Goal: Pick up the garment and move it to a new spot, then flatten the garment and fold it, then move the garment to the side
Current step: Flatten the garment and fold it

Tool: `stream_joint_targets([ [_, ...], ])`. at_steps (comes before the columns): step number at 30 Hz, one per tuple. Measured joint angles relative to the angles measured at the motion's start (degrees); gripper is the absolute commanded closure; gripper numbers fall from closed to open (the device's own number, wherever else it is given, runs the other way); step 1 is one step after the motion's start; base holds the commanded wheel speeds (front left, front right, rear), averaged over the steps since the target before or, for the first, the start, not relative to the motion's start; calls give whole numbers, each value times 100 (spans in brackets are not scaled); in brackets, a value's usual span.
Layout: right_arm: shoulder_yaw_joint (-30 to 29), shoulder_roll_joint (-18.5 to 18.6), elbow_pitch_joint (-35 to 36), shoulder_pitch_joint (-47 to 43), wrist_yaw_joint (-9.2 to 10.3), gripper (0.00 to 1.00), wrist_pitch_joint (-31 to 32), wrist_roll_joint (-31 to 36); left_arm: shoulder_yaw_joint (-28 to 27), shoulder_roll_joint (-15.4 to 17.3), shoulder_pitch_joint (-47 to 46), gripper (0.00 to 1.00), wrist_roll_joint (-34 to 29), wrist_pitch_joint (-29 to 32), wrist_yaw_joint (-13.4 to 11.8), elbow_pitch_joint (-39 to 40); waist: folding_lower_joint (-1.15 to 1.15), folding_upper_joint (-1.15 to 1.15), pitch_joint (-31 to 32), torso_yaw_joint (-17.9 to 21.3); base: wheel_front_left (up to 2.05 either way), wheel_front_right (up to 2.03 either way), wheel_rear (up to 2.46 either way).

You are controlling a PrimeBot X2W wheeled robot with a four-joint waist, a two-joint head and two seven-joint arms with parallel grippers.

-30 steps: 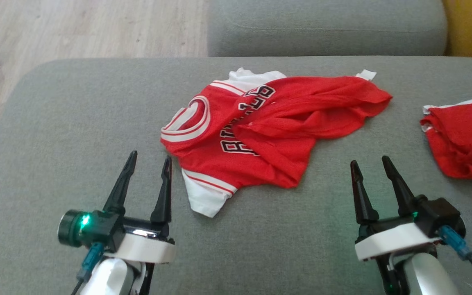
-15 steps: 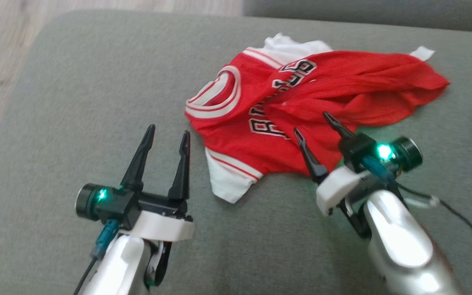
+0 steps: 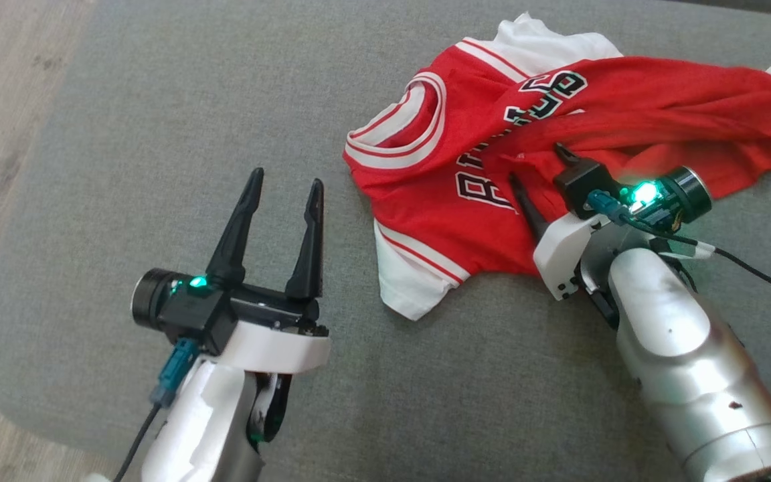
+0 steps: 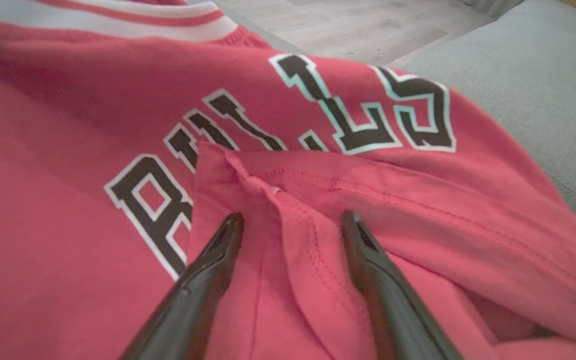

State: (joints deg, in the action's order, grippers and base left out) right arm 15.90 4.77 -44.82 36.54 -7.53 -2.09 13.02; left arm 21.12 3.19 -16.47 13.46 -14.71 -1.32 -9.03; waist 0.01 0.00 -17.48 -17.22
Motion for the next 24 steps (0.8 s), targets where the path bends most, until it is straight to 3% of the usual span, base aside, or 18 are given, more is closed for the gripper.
stream_joint_targets([
  [1, -2, -1, -81, 36, 0, 0, -27, 13, -25, -9, -1, 0, -1, 0, 2, 4, 0, 0, -20, 2, 0, 0, 0],
  [2, -7, -4, -151, 74, 0, 18, -82, 16, -53, -14, 0, 0, -1, 0, 11, 4, 0, 0, -30, 16, 0, 0, 0],
  [4, -27, -21, -289, 154, 0, 100, -175, 15, -93, -20, 1, 0, -52, 0, 23, 4, 0, 0, -29, 69, 0, 0, 0],
  [14, -659, -57, -448, 114, 0, 100, -886, -245, -315, -35, 8, 0, -203, 0, 93, -52, -1, 0, 196, 509, 0, 0, 0],
  [24, -1518, -107, 449, -1137, 0, 100, -1050, -749, -513, -35, 261, 0, -344, 0, 186, -127, -2, 0, 649, 1136, 0, 0, 0],
])
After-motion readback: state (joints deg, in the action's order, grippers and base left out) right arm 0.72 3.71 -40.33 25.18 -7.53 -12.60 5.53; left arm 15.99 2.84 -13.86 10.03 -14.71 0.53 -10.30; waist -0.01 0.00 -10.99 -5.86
